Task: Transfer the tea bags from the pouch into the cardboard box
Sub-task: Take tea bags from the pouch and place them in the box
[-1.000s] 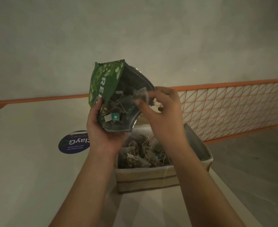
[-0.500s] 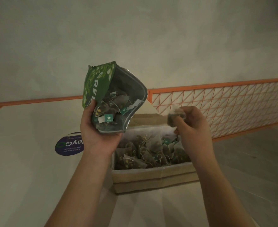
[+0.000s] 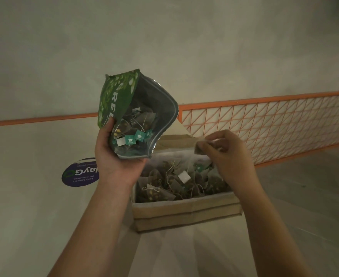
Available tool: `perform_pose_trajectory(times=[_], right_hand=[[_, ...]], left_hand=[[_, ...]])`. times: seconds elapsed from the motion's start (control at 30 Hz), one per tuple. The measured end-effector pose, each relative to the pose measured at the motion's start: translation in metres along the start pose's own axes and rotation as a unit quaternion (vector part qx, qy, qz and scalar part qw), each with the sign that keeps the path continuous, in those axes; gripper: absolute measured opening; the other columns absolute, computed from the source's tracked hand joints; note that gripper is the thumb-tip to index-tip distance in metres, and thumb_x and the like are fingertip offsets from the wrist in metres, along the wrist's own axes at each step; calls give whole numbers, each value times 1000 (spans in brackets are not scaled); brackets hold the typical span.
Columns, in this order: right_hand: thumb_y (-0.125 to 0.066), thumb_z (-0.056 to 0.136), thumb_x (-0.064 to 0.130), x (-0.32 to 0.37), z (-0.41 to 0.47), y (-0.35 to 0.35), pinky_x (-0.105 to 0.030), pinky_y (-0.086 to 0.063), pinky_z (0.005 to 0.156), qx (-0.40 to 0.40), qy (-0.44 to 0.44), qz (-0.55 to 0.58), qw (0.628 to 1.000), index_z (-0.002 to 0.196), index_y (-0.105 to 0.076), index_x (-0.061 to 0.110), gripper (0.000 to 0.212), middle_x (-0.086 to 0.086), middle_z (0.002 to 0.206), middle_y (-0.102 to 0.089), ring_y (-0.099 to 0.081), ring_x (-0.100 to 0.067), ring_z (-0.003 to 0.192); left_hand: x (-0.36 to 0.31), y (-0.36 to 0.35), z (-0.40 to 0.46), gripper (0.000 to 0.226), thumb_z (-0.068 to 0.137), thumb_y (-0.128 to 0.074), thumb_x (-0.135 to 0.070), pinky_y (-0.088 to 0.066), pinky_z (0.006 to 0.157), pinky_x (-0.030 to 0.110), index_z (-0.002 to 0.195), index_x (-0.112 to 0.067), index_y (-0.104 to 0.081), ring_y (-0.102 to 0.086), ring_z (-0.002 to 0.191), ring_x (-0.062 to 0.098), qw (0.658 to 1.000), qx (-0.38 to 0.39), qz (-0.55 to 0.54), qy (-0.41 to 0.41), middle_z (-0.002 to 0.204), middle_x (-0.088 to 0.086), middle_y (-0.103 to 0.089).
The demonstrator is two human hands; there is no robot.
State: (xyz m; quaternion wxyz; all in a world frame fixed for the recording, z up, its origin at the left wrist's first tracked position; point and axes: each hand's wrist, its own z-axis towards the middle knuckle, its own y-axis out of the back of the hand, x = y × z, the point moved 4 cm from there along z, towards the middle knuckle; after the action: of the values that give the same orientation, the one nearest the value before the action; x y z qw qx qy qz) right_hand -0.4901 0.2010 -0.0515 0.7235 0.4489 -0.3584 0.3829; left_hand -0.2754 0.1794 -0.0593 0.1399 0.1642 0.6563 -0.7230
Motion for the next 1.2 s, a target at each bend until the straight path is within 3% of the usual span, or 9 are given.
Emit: perform_pose_trajectory(times=[0.13, 0.23, 0.37, 0.5, 0.6, 0.73, 0.87, 1.1, 1.2], right_hand=[[-65, 86, 44, -9, 4, -6, -27, -51, 79, 75, -8, -110, 991, 104, -59, 26, 27, 9, 107, -62, -58, -9, 97], [-66, 87, 40, -13, 3, -15, -26, -36, 89, 106, 21, -232, 967, 116, -61, 29, 32, 11, 119, -46, -38, -11, 114], [-64, 90, 32, -4, -3, -33, -12, -44, 69, 190, 53, -232, 952, 107, -69, 32, 18, 19, 100, -58, -55, 3, 83], [-53, 94, 46, -8, -10, -39, -39, -37, 103, 310, 12, -322, 894, 110, -68, 39, 23, 20, 94, -62, -56, -2, 88], [-54, 93, 44, 11, -1, -33, -44, -34, 108, 181, 66, -329, 924, 110, -64, 41, 20, 10, 118, -56, -50, -15, 114], [-65, 88, 26, 57, -5, -26, -22, -46, 89, -29, 142, -29, 989, 97, -63, 28, 10, 10, 112, -46, -51, -9, 104], [-71, 83, 38, 69, -6, -56, -24, -48, 89, 14, 143, -62, 988, 104, -64, 33, 22, 8, 118, -41, -49, -12, 110], [-70, 74, 60, 73, -3, -84, -41, -53, 87, -32, 132, -206, 969, 118, -57, 39, 50, 1, 124, -39, -49, -22, 112], [-70, 73, 61, 74, -2, -88, -43, -50, 88, -56, 118, -244, 961, 109, -64, 39, 42, 0, 125, -42, -48, -24, 111]], left_hand=[[1, -1, 0, 49, 98, -48, -43, -60, 80, 38, 138, -18, -61, -63, 122, 31, 1000, -2, 0, -1, 139, 10, -63], [1, 0, 0, 48, 97, -49, -43, -61, 78, 38, 136, -18, -62, -65, 119, 32, 1000, -7, 1, -2, 137, 10, -64], [0, 0, 1, 49, 97, -50, -43, -60, 84, 40, 137, -18, -61, -59, 128, 33, 1000, -6, -4, -3, 139, 10, -63], [0, -1, 0, 50, 97, -50, -43, -60, 82, 39, 138, -18, -60, -59, 129, 33, 1000, 0, -10, 2, 140, 11, -62], [-1, -1, 1, 51, 95, -52, -43, -59, 89, 42, 138, -17, -61, -57, 130, 34, 1000, -2, -20, 4, 140, 12, -62], [-1, -2, 0, 52, 97, -50, -44, -61, 82, 40, 139, -17, -60, -58, 129, 32, 1000, -5, -16, 3, 140, 12, -62], [1, -5, -3, 56, 97, -47, -44, -61, 79, 36, 142, -13, -57, -68, 110, 30, 1000, 3, -6, 5, 135, 13, -64], [3, 0, 0, 61, 90, -54, -44, -40, 110, 40, 142, -12, -57, -50, 138, 31, 1000, -5, 25, -4, 149, 12, -53], [4, 0, 0, 64, 87, -56, -45, -43, 103, 38, 142, -12, -57, -54, 129, 31, 1000, -7, 26, -6, 145, 13, -56]])
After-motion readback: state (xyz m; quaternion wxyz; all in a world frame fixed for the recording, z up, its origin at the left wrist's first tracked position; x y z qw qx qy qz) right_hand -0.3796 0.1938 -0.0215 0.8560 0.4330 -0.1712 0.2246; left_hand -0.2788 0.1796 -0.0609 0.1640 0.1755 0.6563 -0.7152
